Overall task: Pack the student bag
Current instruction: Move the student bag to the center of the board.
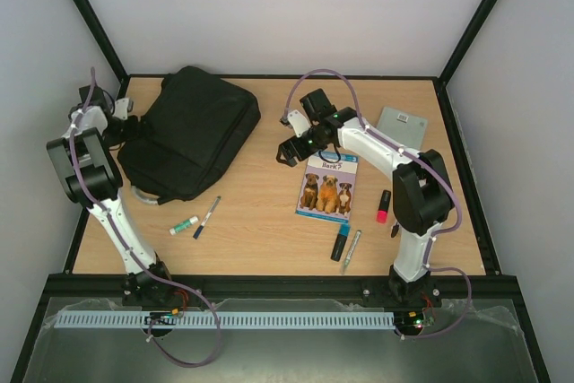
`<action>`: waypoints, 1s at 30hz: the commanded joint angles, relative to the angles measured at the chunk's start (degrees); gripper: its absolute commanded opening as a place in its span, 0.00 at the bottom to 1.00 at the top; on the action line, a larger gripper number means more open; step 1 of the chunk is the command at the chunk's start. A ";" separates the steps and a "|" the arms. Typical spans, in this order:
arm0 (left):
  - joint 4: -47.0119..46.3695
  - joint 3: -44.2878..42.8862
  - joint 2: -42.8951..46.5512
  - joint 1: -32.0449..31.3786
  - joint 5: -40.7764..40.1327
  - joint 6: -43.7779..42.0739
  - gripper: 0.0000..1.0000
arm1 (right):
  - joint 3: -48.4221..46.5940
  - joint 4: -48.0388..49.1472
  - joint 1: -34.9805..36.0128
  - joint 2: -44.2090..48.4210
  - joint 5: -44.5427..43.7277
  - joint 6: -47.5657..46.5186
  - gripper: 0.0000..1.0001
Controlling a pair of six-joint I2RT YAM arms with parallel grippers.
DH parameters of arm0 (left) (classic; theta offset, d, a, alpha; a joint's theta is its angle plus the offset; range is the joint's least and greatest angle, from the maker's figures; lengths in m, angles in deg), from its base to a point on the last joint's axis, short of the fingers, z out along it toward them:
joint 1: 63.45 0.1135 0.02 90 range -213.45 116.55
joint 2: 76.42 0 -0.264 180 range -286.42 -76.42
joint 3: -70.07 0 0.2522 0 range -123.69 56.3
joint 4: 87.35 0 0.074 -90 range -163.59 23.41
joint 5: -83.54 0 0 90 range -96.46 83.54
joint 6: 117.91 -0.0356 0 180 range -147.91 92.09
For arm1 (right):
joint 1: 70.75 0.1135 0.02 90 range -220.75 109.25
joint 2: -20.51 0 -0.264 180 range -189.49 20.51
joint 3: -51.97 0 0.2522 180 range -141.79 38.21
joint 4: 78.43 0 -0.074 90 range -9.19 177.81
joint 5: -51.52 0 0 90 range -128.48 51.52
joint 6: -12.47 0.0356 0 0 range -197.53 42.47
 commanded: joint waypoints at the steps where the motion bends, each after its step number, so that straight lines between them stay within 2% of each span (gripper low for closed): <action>1: 2.15 2.98 0.88 -0.97 2.63 -0.71 0.99 | 0.62 0.37 0.23 0.21 -1.64 2.06 0.89; 15: -3.42 20.50 10.37 -6.49 3.73 -0.07 0.98 | -0.21 1.53 0.24 -2.70 -7.13 3.35 0.92; 23: -4.09 24.02 13.11 -9.81 6.07 3.25 0.98 | -3.55 0.75 0.22 -9.03 -2.60 2.80 0.91; 30: -1.77 25.69 14.96 -10.95 6.81 2.26 0.98 | -8.82 1.36 0.22 -16.02 -3.56 3.83 0.86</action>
